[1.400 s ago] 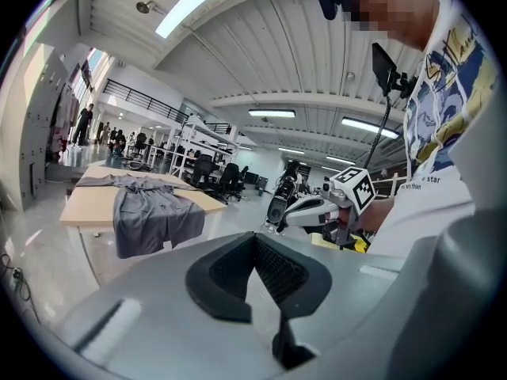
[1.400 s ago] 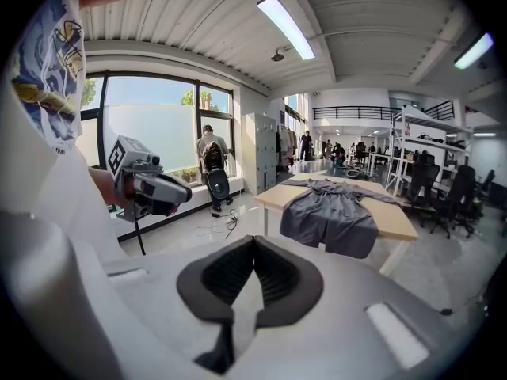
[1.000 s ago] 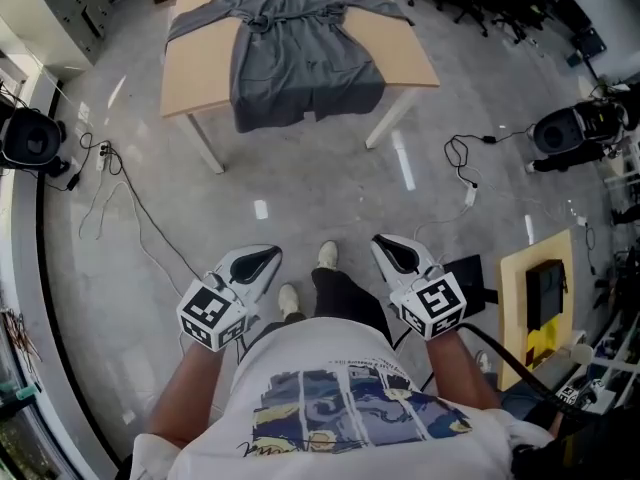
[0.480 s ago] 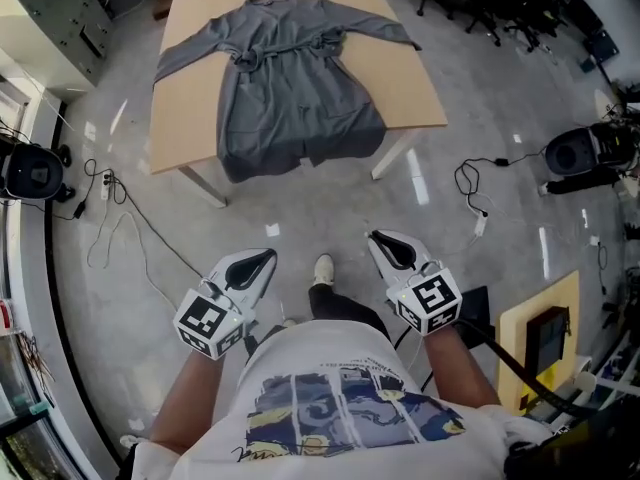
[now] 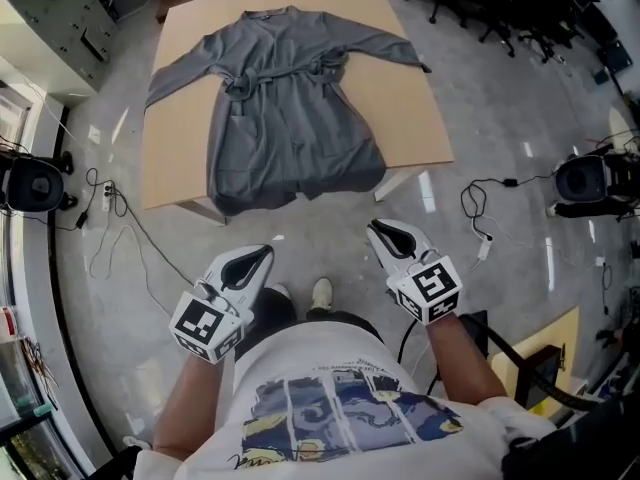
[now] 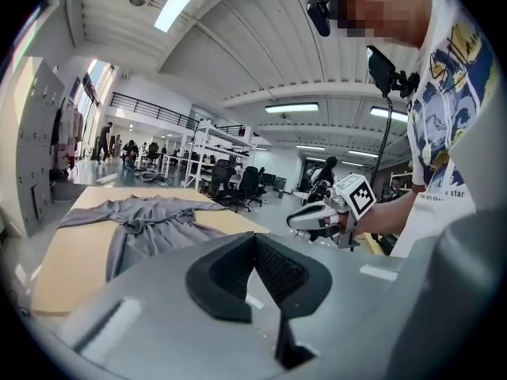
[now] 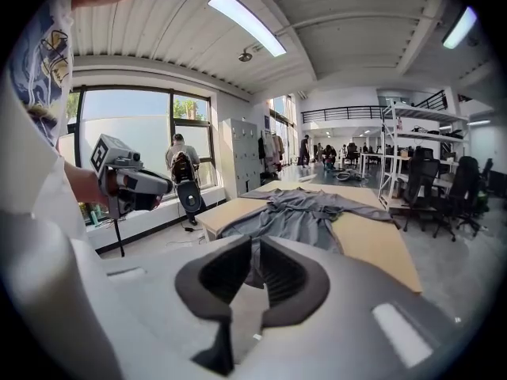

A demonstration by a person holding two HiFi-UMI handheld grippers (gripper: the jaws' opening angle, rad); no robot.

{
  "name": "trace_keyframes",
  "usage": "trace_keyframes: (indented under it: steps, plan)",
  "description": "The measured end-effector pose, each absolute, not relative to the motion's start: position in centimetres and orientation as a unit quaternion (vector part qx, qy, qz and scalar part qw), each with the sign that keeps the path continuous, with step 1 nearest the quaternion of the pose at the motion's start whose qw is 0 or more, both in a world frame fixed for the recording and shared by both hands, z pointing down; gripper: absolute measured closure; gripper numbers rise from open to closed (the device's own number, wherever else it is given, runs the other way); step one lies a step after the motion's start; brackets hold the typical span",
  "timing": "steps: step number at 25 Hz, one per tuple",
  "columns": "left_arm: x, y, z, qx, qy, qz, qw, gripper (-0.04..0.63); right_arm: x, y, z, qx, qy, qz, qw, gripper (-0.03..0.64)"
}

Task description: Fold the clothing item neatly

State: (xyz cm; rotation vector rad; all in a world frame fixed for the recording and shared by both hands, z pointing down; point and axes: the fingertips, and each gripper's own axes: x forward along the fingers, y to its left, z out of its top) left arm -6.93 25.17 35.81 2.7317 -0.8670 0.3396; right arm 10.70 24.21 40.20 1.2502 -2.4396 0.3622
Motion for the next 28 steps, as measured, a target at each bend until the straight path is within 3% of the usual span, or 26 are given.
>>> trace_keyframes:
  steps: [19, 28]
  plan:
    - [-8.4, 6.5, 36.5, 0.965, -0.194, 0.139, 0.107, 0.591, 12.6, 5.8, 40.9, 0.566, -0.785, 0.149, 0.202, 0.586]
    - [-5.4, 0.1, 38.9, 0.965, -0.183, 0.142, 0.122, 0.591, 19.3, -3.4, 46.2, 0.625, -0.729, 0.188, 0.209, 0.578]
